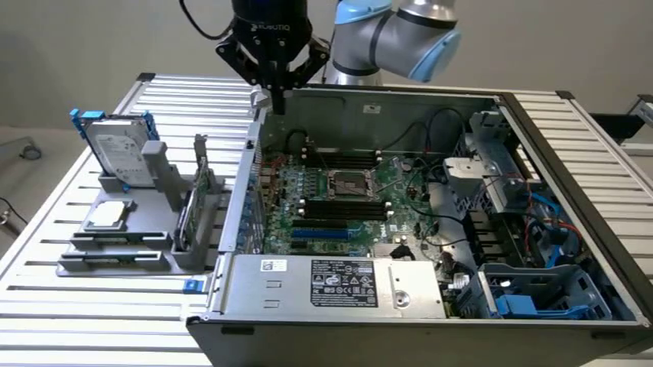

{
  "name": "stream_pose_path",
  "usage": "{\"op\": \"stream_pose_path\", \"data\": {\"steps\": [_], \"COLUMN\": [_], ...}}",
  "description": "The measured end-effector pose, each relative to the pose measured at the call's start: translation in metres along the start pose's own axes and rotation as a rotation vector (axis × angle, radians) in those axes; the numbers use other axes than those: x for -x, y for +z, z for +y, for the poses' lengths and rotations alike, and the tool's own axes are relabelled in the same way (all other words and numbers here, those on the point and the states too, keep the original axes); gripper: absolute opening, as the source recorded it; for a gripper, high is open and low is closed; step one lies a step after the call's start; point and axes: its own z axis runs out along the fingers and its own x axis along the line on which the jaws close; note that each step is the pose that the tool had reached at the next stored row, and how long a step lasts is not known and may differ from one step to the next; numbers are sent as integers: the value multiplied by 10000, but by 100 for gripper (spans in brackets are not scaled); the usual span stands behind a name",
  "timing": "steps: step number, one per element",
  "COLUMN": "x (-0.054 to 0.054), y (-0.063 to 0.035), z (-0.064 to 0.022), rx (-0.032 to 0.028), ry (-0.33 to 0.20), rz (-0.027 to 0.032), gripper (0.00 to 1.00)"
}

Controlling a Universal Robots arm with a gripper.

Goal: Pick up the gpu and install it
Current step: 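Reach for the gpu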

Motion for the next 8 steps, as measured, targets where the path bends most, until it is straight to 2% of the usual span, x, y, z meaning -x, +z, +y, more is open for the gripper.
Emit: {"op": "stream_pose_path", "data": {"steps": [5,8], "x": [-225,-361], "y": [4,17], "z": [-15,-23], "rx": [-1,-22], "ry": [-2,0], "rz": [4,26], "gripper": [11,11]}}
